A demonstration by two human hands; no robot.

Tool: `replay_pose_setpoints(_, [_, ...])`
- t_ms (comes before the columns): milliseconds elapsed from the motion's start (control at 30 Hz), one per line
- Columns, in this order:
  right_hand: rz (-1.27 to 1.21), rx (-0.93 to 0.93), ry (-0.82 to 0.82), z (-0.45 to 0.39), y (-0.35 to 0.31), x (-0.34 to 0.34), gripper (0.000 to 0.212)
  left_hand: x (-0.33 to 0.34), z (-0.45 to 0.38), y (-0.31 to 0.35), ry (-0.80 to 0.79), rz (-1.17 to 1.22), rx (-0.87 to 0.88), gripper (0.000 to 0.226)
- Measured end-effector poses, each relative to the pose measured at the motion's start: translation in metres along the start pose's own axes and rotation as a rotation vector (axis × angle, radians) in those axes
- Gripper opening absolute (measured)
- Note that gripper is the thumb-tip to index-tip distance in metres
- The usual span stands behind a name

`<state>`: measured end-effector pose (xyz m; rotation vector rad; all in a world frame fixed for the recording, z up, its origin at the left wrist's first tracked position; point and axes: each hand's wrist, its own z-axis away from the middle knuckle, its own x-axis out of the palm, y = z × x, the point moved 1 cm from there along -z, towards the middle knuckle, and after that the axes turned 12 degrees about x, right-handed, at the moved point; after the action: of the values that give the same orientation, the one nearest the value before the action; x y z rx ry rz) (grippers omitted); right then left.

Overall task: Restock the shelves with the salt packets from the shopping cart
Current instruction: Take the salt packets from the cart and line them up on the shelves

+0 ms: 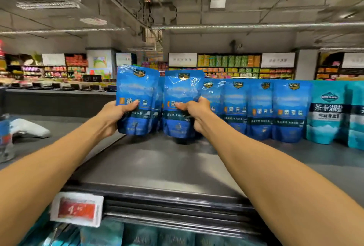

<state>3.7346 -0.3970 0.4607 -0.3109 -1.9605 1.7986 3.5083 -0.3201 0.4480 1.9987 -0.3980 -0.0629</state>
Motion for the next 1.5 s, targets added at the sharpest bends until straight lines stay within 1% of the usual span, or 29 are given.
replay_pose_setpoints(67, [0.047, 0.010, -0.001, -0.016, 0.005, 0.006, 0.034, 0.003, -0.010, -0.011, -0.014, 0.051, 0.007, 0.051])
replay_pose_setpoints(133, [0.080, 0.018, -0.005, -0.029, 0.009, 0.010, 0.038, 0.004, -0.019, -0.022, -0.043, 0.082, -0.003, 0.044])
replay_pose_setpoints(267, [0.140, 0.051, -0.013, -0.042, 0.025, 0.013, 0.043, -0.005, -0.031, -0.038, -0.107, 0.032, -0.042, 0.037])
replay_pose_setpoints(300, [0.237, 0.046, 0.002, -0.042, 0.026, 0.010, 0.045, -0.008, -0.031, -0.038, -0.129, -0.047, -0.057, 0.037])
replay_pose_setpoints(333, [0.391, 0.028, 0.020, -0.041, 0.026, 0.007, 0.046, -0.011, -0.031, -0.036, -0.153, -0.186, -0.074, 0.038])
replay_pose_setpoints(400, [0.718, 0.002, 0.050, -0.035, 0.020, 0.000, 0.054, -0.016, -0.029, -0.031, -0.209, -0.521, -0.131, 0.039])
replay_pose_setpoints(433, [0.836, -0.006, 0.059, -0.031, 0.017, -0.002, 0.058, -0.017, -0.028, -0.029, -0.219, -0.643, -0.162, 0.042])
replay_pose_setpoints(467, [0.916, -0.015, 0.062, -0.028, 0.015, -0.004, 0.063, -0.017, -0.026, -0.027, -0.215, -0.711, -0.182, 0.043])
replay_pose_setpoints(533, [0.998, -0.006, 0.056, -0.024, 0.014, -0.005, 0.072, -0.014, -0.026, -0.027, -0.196, -0.734, -0.204, 0.042])
replay_pose_setpoints(567, [1.007, 0.010, 0.046, -0.022, 0.015, -0.004, 0.070, -0.012, -0.026, -0.028, -0.191, -0.702, -0.216, 0.040])
replay_pose_setpoints(633, [0.936, 0.036, 0.027, -0.021, 0.019, 0.000, 0.055, -0.009, -0.028, -0.029, -0.189, -0.610, -0.213, 0.035])
replay_pose_setpoints(700, [0.863, 0.043, 0.045, -0.023, 0.023, 0.003, 0.045, -0.008, -0.031, -0.031, -0.209, -0.614, -0.155, 0.033])
replay_pose_setpoints(767, [0.839, 0.046, 0.059, -0.026, 0.025, 0.005, 0.049, -0.008, -0.032, -0.032, -0.243, -0.644, -0.117, 0.032])
replay_pose_setpoints(833, [0.822, 0.058, 0.054, -0.026, 0.026, 0.007, 0.052, -0.008, -0.033, -0.032, -0.260, -0.655, -0.127, 0.032])
replay_pose_setpoints(933, [0.904, 0.049, 0.039, -0.021, 0.026, 0.006, 0.048, -0.006, -0.029, -0.030, -0.264, -0.663, -0.141, 0.035])
replay_pose_setpoints(1000, [0.964, 0.048, 0.011, -0.017, 0.023, 0.004, 0.051, -0.004, -0.024, -0.026, -0.269, -0.713, -0.141, 0.045])
replay_pose_setpoints(1067, [0.986, 0.054, -0.013, -0.012, 0.017, 0.000, 0.054, -0.002, -0.017, -0.018, -0.308, -0.836, -0.156, 0.066])
replay_pose_setpoints(1133, [1.018, 0.036, -0.012, -0.005, 0.007, -0.006, 0.054, 0.000, -0.010, -0.006, -0.303, -0.921, -0.179, 0.080])
replay_pose_setpoints(1167, [1.036, 0.022, -0.007, 0.000, 0.003, -0.011, 0.054, 0.001, -0.005, 0.001, -0.271, -0.938, -0.175, 0.085])
replay_pose_setpoints(1200, [1.036, 0.012, -0.008, 0.006, 0.000, -0.015, 0.051, 0.002, -0.001, 0.008, -0.211, -0.960, -0.149, 0.092])
replay_pose_setpoints(1233, [1.020, 0.003, -0.015, 0.011, -0.003, -0.019, 0.047, 0.001, 0.004, 0.014, -0.130, -0.990, -0.095, 0.093])
replay_pose_setpoints(1267, [1.001, -0.011, -0.018, 0.018, -0.005, -0.025, 0.042, 0.003, 0.008, 0.020, -0.046, -1.003, -0.014, 0.084])
replay_pose_setpoints(1300, [1.001, -0.041, -0.013, 0.025, -0.007, -0.031, 0.039, 0.006, 0.015, 0.026, 0.029, -0.958, 0.085, 0.067])
replay_pose_setpoints(1333, [1.004, -0.080, 0.003, 0.034, -0.008, -0.039, 0.037, 0.012, 0.025, 0.031, 0.074, -0.856, 0.178, 0.048])
replay_pose_setpoints(1400, [0.995, -0.177, 0.045, 0.057, -0.010, -0.055, 0.030, 0.032, 0.051, 0.040, 0.079, -0.628, 0.307, 0.023])
replay_pose_setpoints(1500, [0.863, -0.269, 0.047, 0.104, -0.012, -0.085, 0.019, 0.079, 0.096, 0.049, -0.019, -0.378, 0.433, 0.005])
